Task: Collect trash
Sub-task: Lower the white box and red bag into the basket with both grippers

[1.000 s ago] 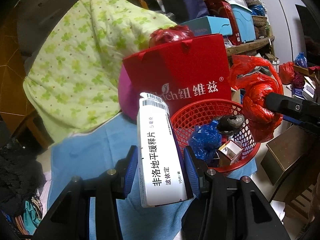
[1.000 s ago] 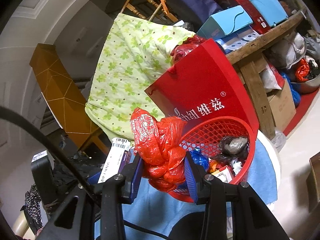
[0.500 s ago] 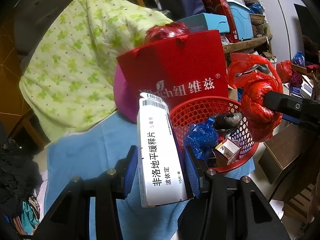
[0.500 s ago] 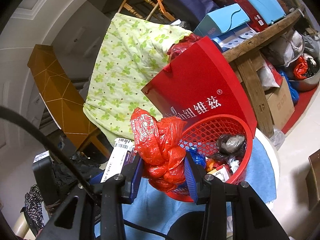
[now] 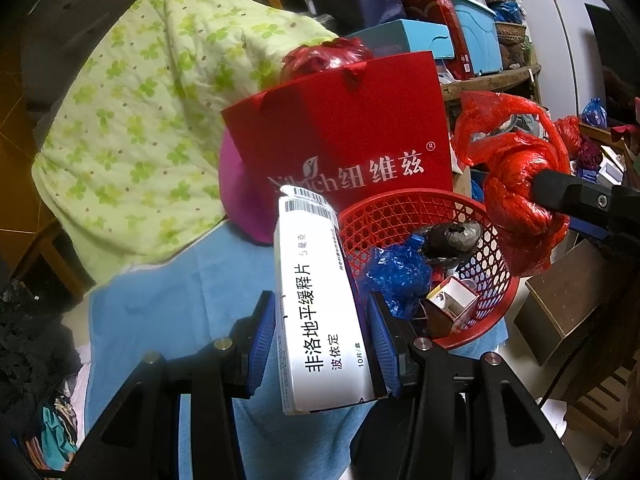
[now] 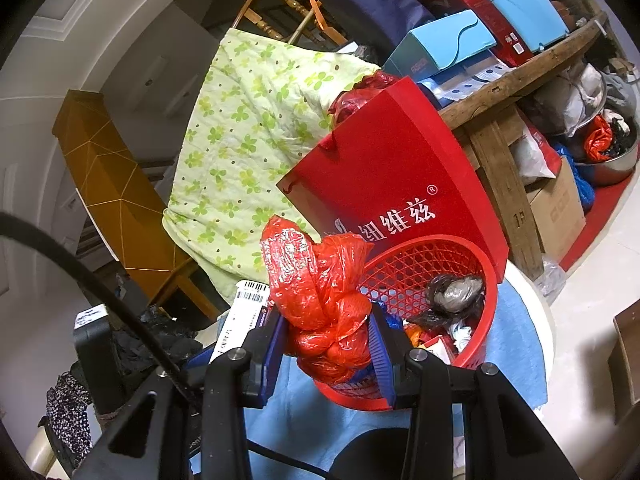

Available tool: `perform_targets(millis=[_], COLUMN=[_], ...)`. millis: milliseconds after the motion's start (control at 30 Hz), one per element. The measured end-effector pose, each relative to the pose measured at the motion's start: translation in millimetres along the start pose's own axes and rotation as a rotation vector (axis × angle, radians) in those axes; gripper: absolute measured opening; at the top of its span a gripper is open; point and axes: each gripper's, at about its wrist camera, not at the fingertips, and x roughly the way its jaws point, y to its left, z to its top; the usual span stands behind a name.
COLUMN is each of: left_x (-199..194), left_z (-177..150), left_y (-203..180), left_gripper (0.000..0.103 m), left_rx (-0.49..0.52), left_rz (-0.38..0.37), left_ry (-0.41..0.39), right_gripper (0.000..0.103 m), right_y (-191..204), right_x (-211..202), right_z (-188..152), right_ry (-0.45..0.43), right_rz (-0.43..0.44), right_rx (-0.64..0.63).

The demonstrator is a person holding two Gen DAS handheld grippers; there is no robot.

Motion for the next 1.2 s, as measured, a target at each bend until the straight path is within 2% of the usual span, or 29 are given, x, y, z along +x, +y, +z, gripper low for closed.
perform_targets(millis=[1200], left_x=[30], left_z=[6], left_y=[-13], left_gripper=[0.048], left_rx=[0.001], left_rz=[-0.071], left_ry=[0.054], right_gripper=[0.042], right_y=[-31], right_x=[9], right_z=[5], right_ry=[0.011], right_rz=[-0.053], right_rx=[0.049])
